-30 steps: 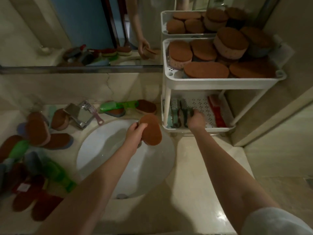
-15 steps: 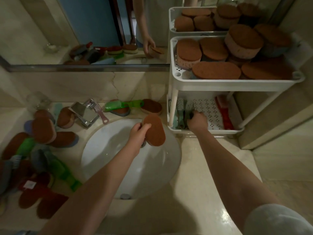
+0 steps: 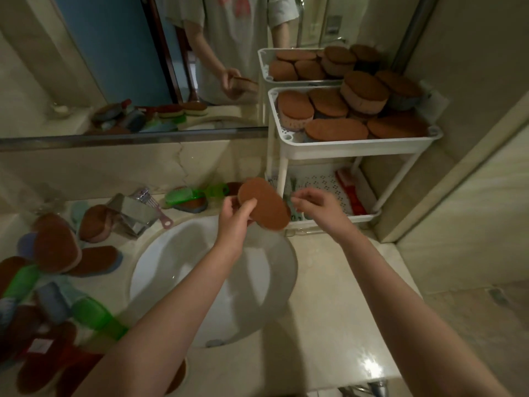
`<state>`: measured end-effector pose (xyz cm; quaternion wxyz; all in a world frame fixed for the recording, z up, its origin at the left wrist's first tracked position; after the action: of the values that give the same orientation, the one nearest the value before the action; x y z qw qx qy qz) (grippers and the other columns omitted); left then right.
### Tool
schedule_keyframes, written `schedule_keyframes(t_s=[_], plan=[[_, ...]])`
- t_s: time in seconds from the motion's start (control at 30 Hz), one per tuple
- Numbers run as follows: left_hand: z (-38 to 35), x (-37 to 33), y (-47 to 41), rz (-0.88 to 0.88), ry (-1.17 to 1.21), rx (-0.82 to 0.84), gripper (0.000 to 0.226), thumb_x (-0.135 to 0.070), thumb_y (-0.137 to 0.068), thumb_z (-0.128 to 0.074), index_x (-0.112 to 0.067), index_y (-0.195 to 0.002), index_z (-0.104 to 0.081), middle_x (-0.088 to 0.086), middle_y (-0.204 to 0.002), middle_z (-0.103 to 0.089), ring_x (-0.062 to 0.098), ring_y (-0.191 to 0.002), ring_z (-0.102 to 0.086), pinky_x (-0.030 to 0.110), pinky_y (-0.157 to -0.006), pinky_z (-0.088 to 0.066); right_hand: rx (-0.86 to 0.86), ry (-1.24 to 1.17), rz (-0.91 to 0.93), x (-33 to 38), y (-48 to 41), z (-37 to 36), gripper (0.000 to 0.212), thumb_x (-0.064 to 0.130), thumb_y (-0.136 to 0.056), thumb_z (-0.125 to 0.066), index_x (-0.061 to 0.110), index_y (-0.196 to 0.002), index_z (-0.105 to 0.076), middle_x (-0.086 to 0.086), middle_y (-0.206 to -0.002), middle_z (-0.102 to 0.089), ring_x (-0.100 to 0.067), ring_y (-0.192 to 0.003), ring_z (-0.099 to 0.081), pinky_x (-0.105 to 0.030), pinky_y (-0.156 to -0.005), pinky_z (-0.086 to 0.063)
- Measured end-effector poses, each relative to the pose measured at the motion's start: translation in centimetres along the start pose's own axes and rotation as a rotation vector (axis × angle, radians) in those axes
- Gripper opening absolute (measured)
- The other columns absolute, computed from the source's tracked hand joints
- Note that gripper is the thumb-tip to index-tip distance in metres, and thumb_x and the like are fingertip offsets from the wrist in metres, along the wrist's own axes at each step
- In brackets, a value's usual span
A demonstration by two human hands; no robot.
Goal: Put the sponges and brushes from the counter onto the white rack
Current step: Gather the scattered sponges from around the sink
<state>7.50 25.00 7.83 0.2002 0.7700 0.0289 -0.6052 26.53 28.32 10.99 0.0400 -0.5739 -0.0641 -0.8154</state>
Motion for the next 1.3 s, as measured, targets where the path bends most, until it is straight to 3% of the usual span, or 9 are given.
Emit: schedule_keyframes(t_s=[0.1,0.3,0.53,0.6,0.7,0.83,1.03,1.17,1.3], plan=[[-1.5,-2.7,1.1,-0.075,0.105,0.041,0.017,-0.011,-0.086,-0.062,-0.018,-0.092,-0.048,0.006,-0.1,-0.06,0.02,-0.091,-0.062,0.031,-0.074,-0.052,-0.041,-0.037,0.111,3.6,1.5,0.6,0.027,0.018,-0.083,-0.072,0.017,-0.108,-0.063,0.006,-0.096,-0.066,-0.005,-0.086,-0.062,-0.012,-0.069,-0.048],[-5.3,-8.9,4.4,-0.225,0.114,0.169,0.034,-0.024,-0.078,-0.073,-0.024,-0.104,-0.051,-0.001,-0.109,-0.064,0.015,-0.103,-0.063,0.036,-0.09,-0.053,-0.149,0.286,0.487,10.8,4.0,3.4,0.068,0.02,-0.07,-0.083,0.021,-0.13,-0.051,0.004,-0.126,-0.051,-0.005,-0.112,-0.049,-0.015,-0.092,-0.043],[-11.3,-13.3,5.3,-0.319,-0.01,0.291,0.041,-0.037,-0.078,-0.072,-0.025,-0.111,-0.05,-0.005,-0.112,-0.062,0.01,-0.103,-0.061,0.032,-0.091,-0.051,-0.287,0.432,0.636,15.2,3.6,8.4,0.073,0.022,-0.07,-0.079,0.019,-0.135,-0.047,0.001,-0.132,-0.048,-0.015,-0.123,-0.046,-0.036,-0.103,-0.042],[-12.7,-14.0,4.9,-0.352,-0.114,0.309,0.036,-0.044,-0.082,-0.065,-0.023,-0.108,-0.053,-0.008,-0.106,-0.062,0.007,-0.098,-0.06,0.03,-0.087,-0.05,-0.332,0.454,0.624,15.3,2.9,10.5,0.071,0.021,-0.071,-0.079,0.02,-0.135,-0.047,0.002,-0.131,-0.047,-0.016,-0.122,-0.046,-0.034,-0.1,-0.043],[-14.7,-15.1,4.1,-0.488,-0.283,0.296,0.026,-0.037,-0.09,-0.056,-0.014,-0.103,-0.056,-0.008,-0.093,-0.058,0.002,-0.085,-0.055,0.02,-0.075,-0.043,-0.387,0.486,0.541,14.4,1.3,14.5,0.067,0.017,-0.074,-0.079,0.021,-0.133,-0.048,0.0,-0.129,-0.048,-0.018,-0.119,-0.046,-0.033,-0.098,-0.042],[-17.7,-15.5,2.8,-0.702,-0.63,0.256,0.014,-0.026,-0.088,-0.057,-0.015,-0.096,-0.063,-0.002,-0.1,-0.058,0.014,-0.094,-0.055,0.028,-0.081,-0.045,-0.379,0.542,0.398,12.3,-1.0,19.5,0.06,0.013,-0.077,-0.075,0.021,-0.13,-0.05,-0.002,-0.124,-0.049,-0.022,-0.118,-0.047,-0.029,-0.096,-0.038],[-20.7,-13.9,1.2,-0.769,-0.989,0.242,0.024,-0.031,-0.089,-0.054,-0.016,-0.106,-0.064,0.002,-0.114,-0.059,0.02,-0.108,-0.052,0.033,-0.09,-0.045,-0.267,0.64,0.359,10.9,-2.9,22.4,0.055,0.011,-0.077,-0.074,0.023,-0.126,-0.052,0.0,-0.12,-0.053,-0.015,-0.109,-0.048,-0.028,-0.092,-0.038],[-21.0,-13.7,1.2,-0.8,-1.089,0.16,0.025,-0.036,-0.089,-0.052,-0.021,-0.105,-0.064,-0.001,-0.114,-0.061,0.02,-0.108,-0.051,0.035,-0.089,-0.043,-0.173,0.66,0.34,10.0,-4.1,21.7,0.052,0.007,-0.079,-0.069,0.022,-0.125,-0.054,0.002,-0.125,-0.053,-0.013,-0.115,-0.049,-0.024,-0.095,-0.038],[-21.1,-13.7,1.2,-0.834,-1.116,0.104,0.025,-0.036,-0.088,-0.052,-0.021,-0.104,-0.065,-0.003,-0.112,-0.062,0.019,-0.106,-0.052,0.034,-0.088,-0.043,-0.187,0.678,0.319,9.1,-4.3,21.5,0.055,0.003,-0.075,-0.061,0.018,-0.128,-0.057,-0.004,-0.136,-0.05,-0.021,-0.128,-0.044,-0.021,-0.1,-0.031]])
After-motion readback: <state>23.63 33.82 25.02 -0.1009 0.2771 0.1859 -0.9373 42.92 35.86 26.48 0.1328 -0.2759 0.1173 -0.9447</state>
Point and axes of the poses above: each hand's wrist, its own y-axis away from the middle knuckle, its own z-axis out of the back of the hand, x = y × z, the point moved 7 cm from there along -y, towards the middle knuckle
